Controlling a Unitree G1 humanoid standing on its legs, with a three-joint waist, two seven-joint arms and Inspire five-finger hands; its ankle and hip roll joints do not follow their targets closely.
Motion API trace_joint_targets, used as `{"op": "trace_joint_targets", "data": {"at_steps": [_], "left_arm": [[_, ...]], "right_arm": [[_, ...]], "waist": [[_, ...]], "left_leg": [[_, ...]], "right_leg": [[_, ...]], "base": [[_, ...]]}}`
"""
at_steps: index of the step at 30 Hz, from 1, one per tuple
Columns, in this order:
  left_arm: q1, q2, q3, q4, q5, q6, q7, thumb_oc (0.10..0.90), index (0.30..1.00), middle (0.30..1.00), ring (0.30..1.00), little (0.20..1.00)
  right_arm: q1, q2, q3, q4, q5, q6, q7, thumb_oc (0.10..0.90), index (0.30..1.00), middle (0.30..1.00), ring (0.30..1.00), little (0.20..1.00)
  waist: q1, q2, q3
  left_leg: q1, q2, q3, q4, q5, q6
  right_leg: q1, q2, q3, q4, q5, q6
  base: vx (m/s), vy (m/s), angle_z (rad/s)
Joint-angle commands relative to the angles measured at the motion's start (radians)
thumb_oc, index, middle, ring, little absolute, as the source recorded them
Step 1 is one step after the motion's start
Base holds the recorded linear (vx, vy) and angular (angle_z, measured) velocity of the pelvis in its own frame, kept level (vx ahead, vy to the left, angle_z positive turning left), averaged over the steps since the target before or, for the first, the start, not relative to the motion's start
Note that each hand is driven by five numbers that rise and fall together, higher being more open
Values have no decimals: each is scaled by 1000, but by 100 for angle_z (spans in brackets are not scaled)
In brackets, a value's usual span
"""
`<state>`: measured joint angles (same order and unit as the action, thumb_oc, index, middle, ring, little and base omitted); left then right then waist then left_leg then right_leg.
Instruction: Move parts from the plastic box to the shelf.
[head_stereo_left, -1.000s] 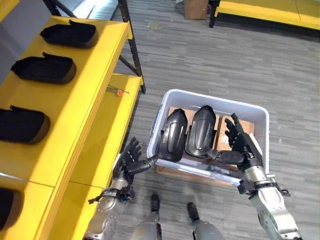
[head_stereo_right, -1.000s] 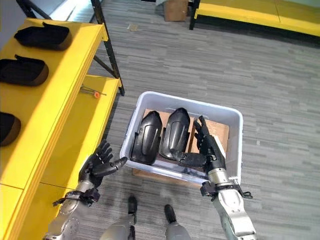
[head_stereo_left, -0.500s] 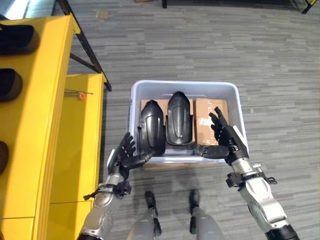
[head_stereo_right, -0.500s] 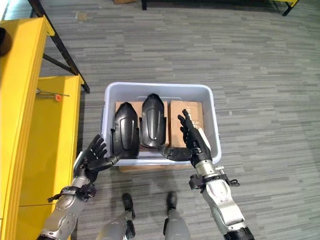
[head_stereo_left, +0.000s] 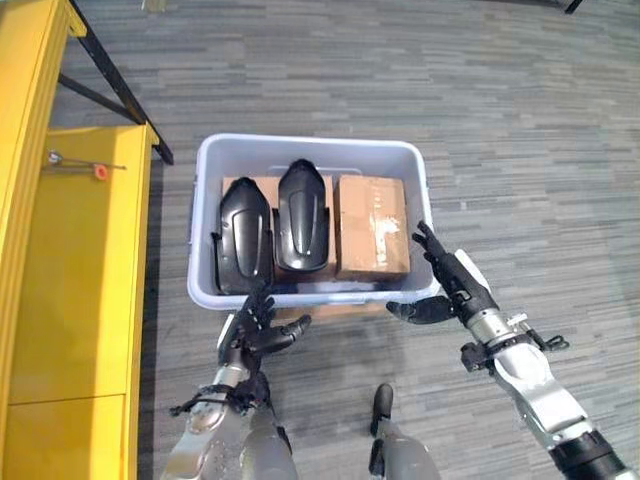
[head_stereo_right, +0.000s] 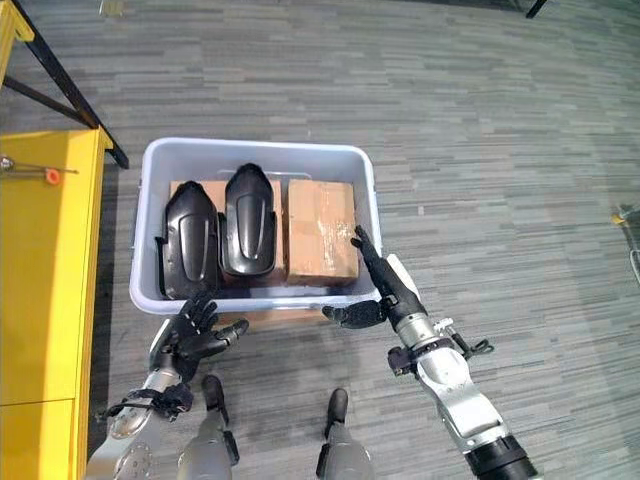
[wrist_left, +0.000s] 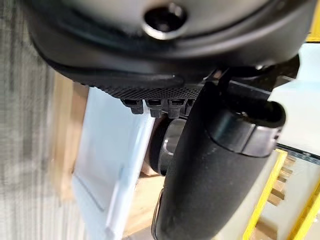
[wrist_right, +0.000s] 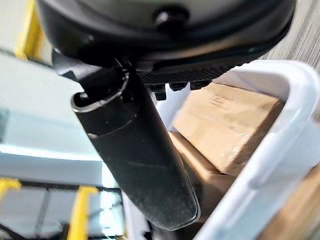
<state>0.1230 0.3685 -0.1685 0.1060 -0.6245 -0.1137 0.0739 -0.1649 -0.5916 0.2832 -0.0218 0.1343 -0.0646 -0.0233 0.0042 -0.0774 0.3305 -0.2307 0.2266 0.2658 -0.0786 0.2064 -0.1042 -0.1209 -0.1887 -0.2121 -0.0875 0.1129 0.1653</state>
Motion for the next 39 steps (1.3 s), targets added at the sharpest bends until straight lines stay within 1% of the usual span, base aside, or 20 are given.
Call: {"op": "trace_joint_targets", "data": {"at_steps": [1,3,4,6,9,10,16,22,28,36,37,39], "left_arm": [[-48,40,39,-112,-24,-82,-23,900,1000,1000,1000,1000],[-51,34,32,-115,-26,-82,-15,900,1000,1000,1000,1000],[-51,34,33,-115,-26,-82,-15,900,1000,1000,1000,1000],[-61,28,30,-113,-25,-84,-3,900,1000,1000,1000,1000],[-71,25,25,-110,-16,-87,9,900,1000,1000,1000,1000],[-76,21,24,-109,-11,-89,18,900,1000,1000,1000,1000],[-97,18,18,-106,0,-99,50,900,1000,1000,1000,1000],[-105,17,9,-107,3,-102,65,900,1000,1000,1000,1000],[-108,17,-5,-112,1,-105,83,900,1000,1000,1000,1000],[-109,15,-8,-116,3,-108,94,900,1000,1000,1000,1000],[-108,14,-12,-120,2,-113,101,900,1000,1000,1000,1000],[-108,14,-12,-121,3,-112,102,900,1000,1000,1000,1000]], "right_arm": [[-165,15,-3,-76,-89,-92,-35,900,1000,1000,1000,1000],[-219,14,23,-55,-182,-89,-63,900,1000,1000,1000,1000],[-220,15,24,-53,-183,-90,-64,900,1000,1000,1000,1000],[-257,17,46,-31,-291,-76,-88,900,1000,1000,1000,1000],[-263,33,47,-22,-314,-71,-104,900,1000,1000,1000,1000],[-265,40,43,-20,-365,-66,-124,900,1000,1000,1000,1000],[-297,64,40,-7,-457,-51,-180,900,1000,1000,1000,1000],[-321,85,48,-4,-481,-44,-204,900,1000,1000,1000,1000],[-376,109,73,21,-503,-30,-234,900,1000,1000,1000,1000],[-417,111,92,38,-546,-16,-254,900,1000,1000,1000,1000],[-438,115,98,42,-560,-14,-268,900,1000,1000,1000,1000],[-444,115,98,45,-563,-14,-272,900,1000,1000,1000,1000]], "waist": [[22,-16,-22],[31,-9,-9],[31,-9,-9],[39,-5,1],[40,-4,10],[45,-2,19],[53,1,39],[62,-2,51],[79,-4,69],[95,-5,82],[106,-5,87],[106,-6,88]], "left_leg": [[62,8,-65,2,-40,7],[56,12,-68,-2,-34,4],[56,13,-68,-2,-34,4],[48,11,-72,-5,-33,4],[46,8,-74,-7,-33,5],[40,6,-77,-7,-33,6],[25,-4,-81,-4,-35,7],[8,-12,-85,-3,-35,10],[-17,-23,-93,-4,-34,12],[-37,-32,-106,-4,-34,15],[-46,-37,-113,-5,-33,16],[-49,-38,-118,-6,-34,17]], "right_leg": [[-30,-40,-3,40,68,8],[-34,-33,-5,40,65,6],[-34,-33,-5,40,64,6],[-37,-31,-8,38,64,7],[-38,-30,-8,37,64,7],[-37,-33,-10,34,63,8],[-42,-41,-10,26,70,12],[-49,-48,-12,20,78,16],[-58,-59,-21,14,88,20],[-55,-67,-38,9,91,21],[-54,-70,-47,8,93,23],[-54,-73,-50,8,93,23]], "base": [[3,-36,5],[4,-40,3],[0,-33,0],[-2,-23,7],[-3,-4,15],[-8,5,11],[-11,20,4],[-10,29,6],[-5,26,3],[3,14,6],[9,25,5],[13,24,8]]}}
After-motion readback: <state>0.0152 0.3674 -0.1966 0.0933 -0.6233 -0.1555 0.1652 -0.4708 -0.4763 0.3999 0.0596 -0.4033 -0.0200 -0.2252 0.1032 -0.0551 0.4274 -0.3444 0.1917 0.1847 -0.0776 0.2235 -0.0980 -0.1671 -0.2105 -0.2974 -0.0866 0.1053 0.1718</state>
